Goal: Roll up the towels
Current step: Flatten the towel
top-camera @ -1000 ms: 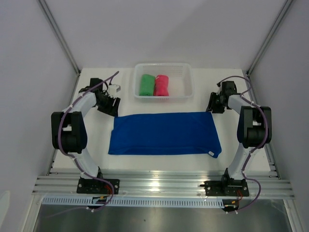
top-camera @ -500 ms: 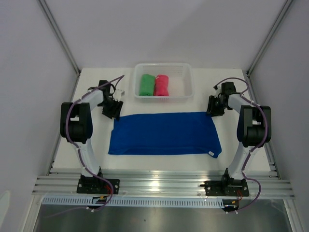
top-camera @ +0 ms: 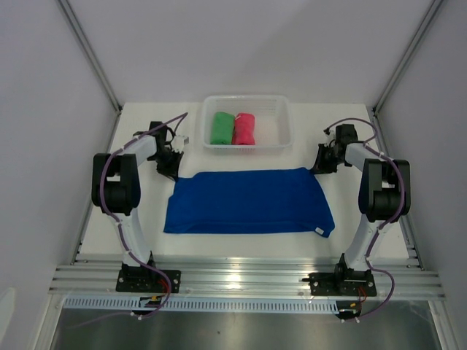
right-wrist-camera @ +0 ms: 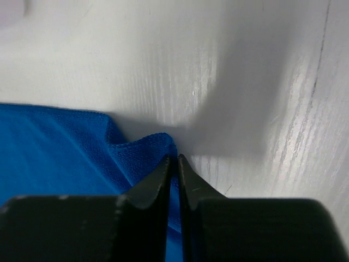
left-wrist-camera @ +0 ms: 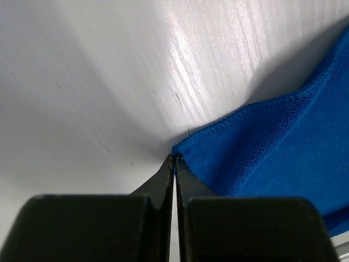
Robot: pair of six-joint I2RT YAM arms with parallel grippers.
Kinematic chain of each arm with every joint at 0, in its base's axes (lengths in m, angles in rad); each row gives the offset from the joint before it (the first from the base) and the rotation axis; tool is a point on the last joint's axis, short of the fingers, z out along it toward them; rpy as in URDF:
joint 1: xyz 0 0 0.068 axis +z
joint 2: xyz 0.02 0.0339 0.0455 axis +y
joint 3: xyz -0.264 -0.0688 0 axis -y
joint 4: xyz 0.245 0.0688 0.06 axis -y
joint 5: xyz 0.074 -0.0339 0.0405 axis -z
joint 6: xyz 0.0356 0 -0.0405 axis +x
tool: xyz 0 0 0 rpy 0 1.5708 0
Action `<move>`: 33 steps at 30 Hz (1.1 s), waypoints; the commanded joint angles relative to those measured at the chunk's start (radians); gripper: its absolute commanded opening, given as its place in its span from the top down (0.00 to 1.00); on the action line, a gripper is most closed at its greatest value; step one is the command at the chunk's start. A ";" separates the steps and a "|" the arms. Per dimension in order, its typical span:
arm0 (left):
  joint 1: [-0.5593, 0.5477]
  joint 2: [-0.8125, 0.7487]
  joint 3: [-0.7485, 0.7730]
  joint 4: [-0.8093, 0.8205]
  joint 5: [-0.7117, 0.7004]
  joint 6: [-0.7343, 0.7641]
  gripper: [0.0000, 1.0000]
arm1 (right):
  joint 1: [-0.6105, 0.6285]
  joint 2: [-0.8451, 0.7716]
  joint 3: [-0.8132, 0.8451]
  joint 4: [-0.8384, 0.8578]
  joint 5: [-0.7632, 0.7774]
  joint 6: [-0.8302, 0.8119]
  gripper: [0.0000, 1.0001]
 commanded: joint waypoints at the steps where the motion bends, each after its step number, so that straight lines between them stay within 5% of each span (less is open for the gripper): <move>1: 0.009 0.023 0.022 0.003 0.038 0.000 0.99 | -0.026 -0.013 0.023 0.050 -0.028 0.036 0.93; 5: 0.061 0.003 0.045 0.056 -0.014 -0.044 0.99 | -0.047 -0.018 0.049 0.081 -0.035 0.068 1.00; 17: 0.077 0.068 0.268 -0.031 -0.040 -0.050 0.99 | -0.054 0.000 0.097 0.138 -0.036 0.108 1.00; 19: 0.077 0.095 0.298 -0.057 -0.033 -0.044 0.93 | -0.055 0.014 0.101 0.130 -0.029 0.104 0.83; 21: 0.077 0.092 0.299 -0.074 -0.048 -0.044 0.85 | -0.058 0.025 0.126 0.084 0.003 0.099 0.56; 24: 0.080 0.031 0.265 -0.066 -0.053 -0.021 0.82 | -0.064 -0.007 0.146 -0.002 0.115 0.075 0.51; 28: 0.084 -0.242 0.119 -0.086 0.065 0.197 0.71 | -0.097 -0.168 0.143 -0.104 0.194 -0.026 0.50; 33: 0.043 -0.483 -0.126 -0.325 0.202 0.534 0.54 | -0.022 -0.465 0.052 -0.223 0.147 -0.504 0.48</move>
